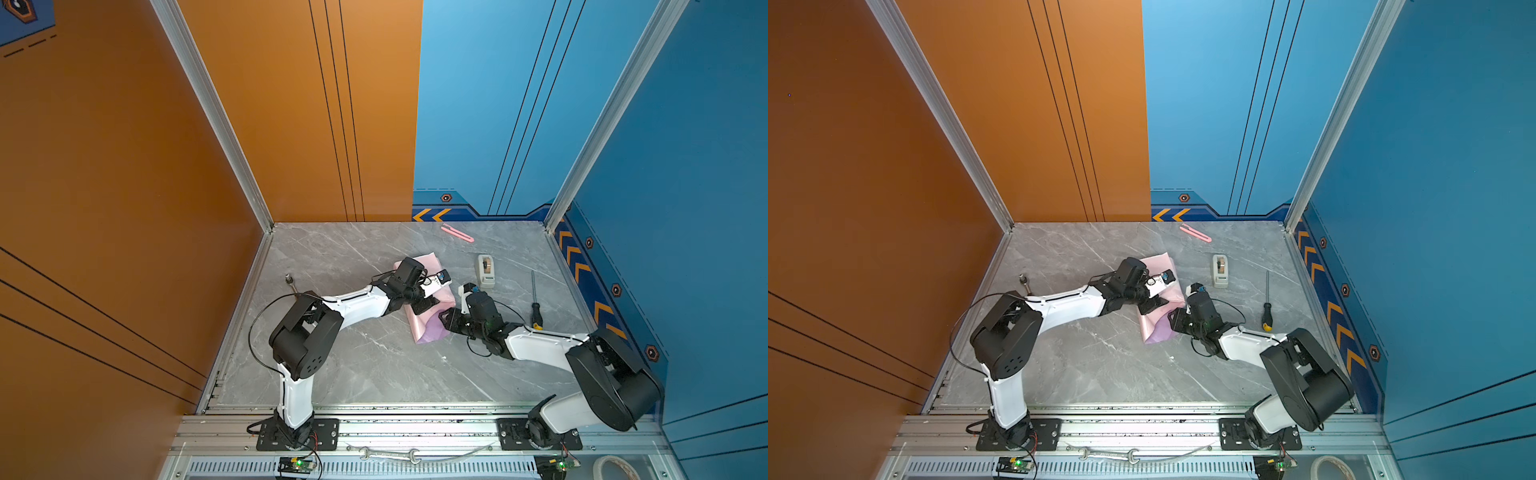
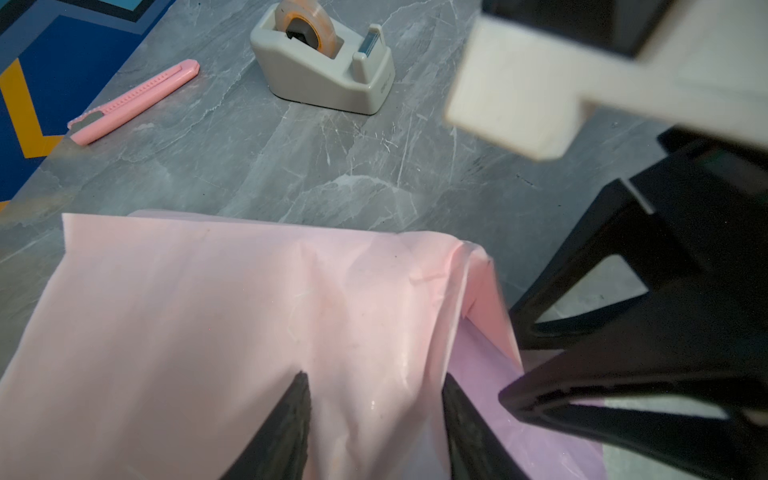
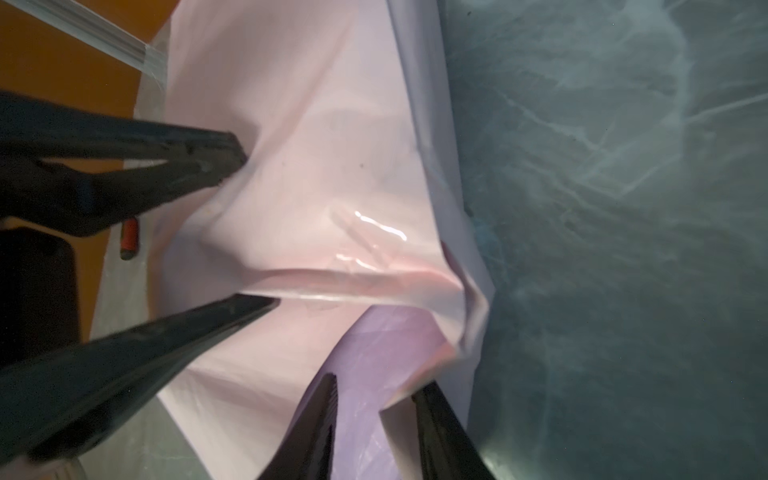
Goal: Wrap the gift box in paper
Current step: 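Move the right gripper back onto the paper flap beside the left gripper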
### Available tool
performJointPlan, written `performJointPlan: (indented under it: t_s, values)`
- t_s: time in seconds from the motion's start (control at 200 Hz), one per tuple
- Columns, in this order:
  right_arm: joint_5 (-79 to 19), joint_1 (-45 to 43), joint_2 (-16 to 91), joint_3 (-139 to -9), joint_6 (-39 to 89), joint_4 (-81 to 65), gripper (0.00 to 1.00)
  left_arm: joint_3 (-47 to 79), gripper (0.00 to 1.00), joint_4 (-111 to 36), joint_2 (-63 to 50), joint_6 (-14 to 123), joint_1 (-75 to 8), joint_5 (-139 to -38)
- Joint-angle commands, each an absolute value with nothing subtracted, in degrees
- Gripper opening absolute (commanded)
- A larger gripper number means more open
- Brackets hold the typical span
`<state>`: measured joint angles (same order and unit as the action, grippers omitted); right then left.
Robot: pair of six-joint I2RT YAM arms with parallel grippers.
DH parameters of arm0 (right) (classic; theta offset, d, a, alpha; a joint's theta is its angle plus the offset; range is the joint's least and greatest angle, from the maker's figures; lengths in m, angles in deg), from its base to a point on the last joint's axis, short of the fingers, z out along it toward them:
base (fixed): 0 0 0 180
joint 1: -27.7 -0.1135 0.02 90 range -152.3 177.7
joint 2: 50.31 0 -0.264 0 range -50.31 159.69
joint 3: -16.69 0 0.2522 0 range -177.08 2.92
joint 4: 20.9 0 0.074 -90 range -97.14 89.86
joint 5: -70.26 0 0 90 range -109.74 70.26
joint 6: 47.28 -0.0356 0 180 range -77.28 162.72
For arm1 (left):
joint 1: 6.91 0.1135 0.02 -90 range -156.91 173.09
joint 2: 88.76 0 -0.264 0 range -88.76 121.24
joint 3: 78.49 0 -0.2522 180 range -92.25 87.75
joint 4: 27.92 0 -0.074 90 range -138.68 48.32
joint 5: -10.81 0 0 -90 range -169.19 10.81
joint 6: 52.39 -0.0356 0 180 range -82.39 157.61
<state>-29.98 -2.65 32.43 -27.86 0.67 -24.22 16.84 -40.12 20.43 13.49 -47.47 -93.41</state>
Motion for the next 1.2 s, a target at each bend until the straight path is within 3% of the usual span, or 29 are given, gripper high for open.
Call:
performJointPlan:
  t_s: [0.0,0.165,0.34,0.686,1.192]
  values:
    - [-28.4,-0.8,25.9,-27.1,1.2,-18.5,0.39,18.2,0.49,-44.7,20.9,14.4,-47.6,-94.6]
    - [-28.2,6.2,20.2,-25.2,-0.5,-11.0,0.39,18.1,0.49,-44.5,21.0,14.6,-47.6,-94.9]
    - [-31.0,9.7,26.1,-29.8,-0.4,-7.7,0.32,18.3,0.49,-44.6,21.0,14.6,-47.7,-94.8]
    - [-33.3,4.6,37.4,-33.8,0.2,-17.7,0.21,18.4,0.49,-44.7,20.8,14.4,-47.5,-94.5]
    - [-30.4,-0.7,38.9,-33.1,0.1,-24.2,0.19,18.3,0.49,-44.7,21.1,14.7,-47.5,-94.7]
